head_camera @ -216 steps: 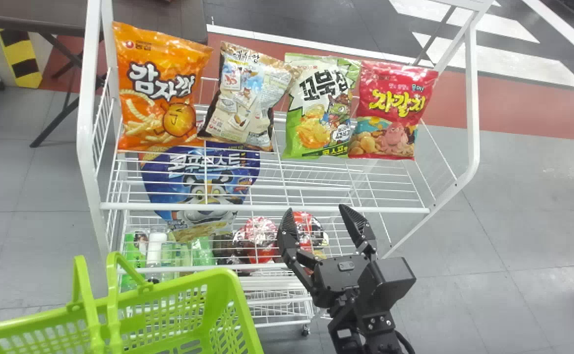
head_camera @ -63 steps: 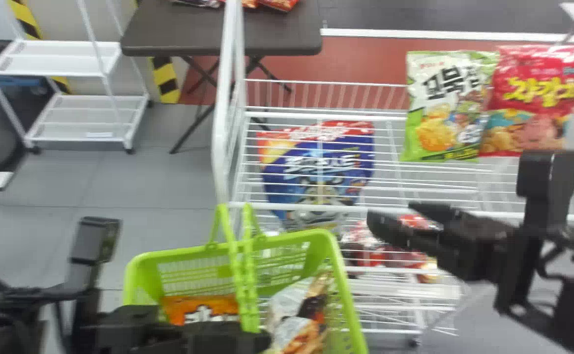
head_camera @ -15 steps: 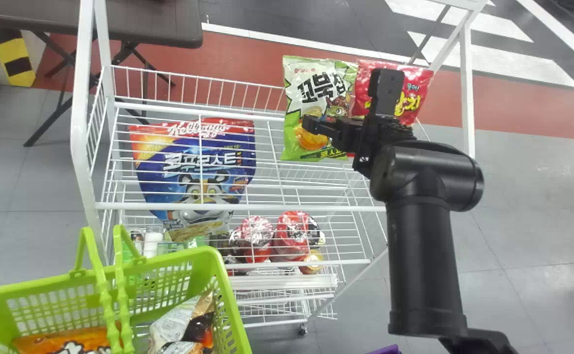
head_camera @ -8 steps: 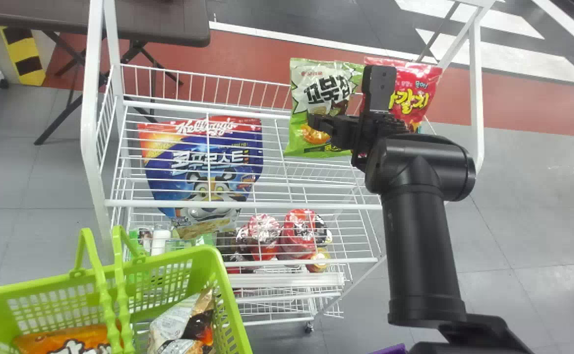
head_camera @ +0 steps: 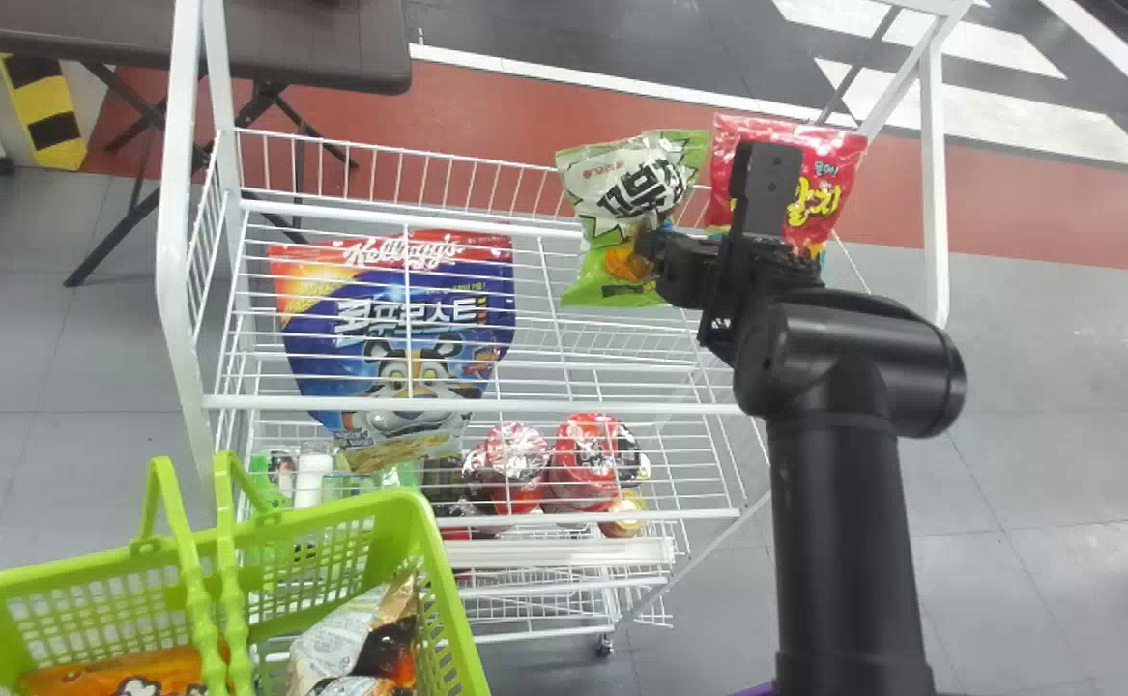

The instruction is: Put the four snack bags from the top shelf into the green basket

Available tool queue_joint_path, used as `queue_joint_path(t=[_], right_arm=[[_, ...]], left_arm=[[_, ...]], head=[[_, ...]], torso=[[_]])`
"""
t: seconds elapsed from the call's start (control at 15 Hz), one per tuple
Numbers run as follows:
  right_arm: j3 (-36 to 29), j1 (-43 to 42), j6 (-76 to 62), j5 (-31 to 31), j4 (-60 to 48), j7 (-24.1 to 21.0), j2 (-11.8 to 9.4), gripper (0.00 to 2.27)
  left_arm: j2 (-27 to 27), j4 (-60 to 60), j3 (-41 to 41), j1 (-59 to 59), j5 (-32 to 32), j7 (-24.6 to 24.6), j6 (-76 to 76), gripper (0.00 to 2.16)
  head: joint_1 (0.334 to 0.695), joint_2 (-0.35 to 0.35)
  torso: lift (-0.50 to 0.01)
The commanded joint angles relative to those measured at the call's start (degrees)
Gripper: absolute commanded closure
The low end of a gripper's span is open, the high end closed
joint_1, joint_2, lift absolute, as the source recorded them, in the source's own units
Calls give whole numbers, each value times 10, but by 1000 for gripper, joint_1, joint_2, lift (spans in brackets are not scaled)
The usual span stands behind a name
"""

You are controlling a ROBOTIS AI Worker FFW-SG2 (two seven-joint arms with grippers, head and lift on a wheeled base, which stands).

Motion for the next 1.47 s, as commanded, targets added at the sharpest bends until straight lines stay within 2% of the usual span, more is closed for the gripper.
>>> queue_joint_path(t=[0.0, 0.27, 0.53, 0.73, 0.93, 1.07, 1.4], right_arm=[[-2, 69, 70, -60, -125, 0, -1, 2253], [-12, 198, 268, -161, -349, 12, -5, 2253], [-13, 282, 400, -251, -470, 16, -5, 2253], [13, 304, 430, -283, -498, 15, -4, 2253], [26, 296, 430, -345, -498, 8, -3, 2253], [59, 290, 430, -341, -498, 0, -3, 2253], [140, 280, 430, -308, -459, -1, -2, 2253]], left_arm=[[0, -3, 7, 3, 7, -7, -2, 2148], [-3, -3, 11, -1, 17, -7, -5, 2148], [-3, -3, 11, -30, 17, -7, -4, 2148], [-10, -1, 11, -38, 18, -7, 2, 2148], [-15, 2, 4, -42, 18, -7, 3, 2148], [-18, 0, -4, -44, 18, -7, 7, 2148], [-21, -2, -31, -67, 34, -7, 30, 2148]], head=[[695, -331], [695, -303], [695, -250], [695, -189], [695, -133], [695, -83], [695, -10]], torso=[[-6], [-6], [-6], [-6], [-6], [-6], [-6]])
